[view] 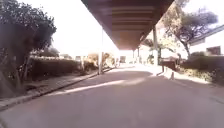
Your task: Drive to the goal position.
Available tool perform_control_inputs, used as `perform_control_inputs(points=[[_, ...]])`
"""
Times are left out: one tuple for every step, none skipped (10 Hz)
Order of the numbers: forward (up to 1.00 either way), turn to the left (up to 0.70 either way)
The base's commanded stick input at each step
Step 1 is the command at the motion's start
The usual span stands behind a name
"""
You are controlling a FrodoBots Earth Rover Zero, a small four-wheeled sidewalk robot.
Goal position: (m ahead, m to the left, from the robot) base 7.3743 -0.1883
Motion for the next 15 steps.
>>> perform_control_inputs(points=[[0.7,0.0],[0.7,0.0],[0.7,0.0],[0.7,0.0],[0.0,0.0],[0.0,0.0],[0.0,0.0],[0.0,0.0],[0.0,0.0],[0.0,0.0],[0.0,0.0],[0.05,0.0],[0.31,0.0],[0.53,0.0],[0.7,0.0]])
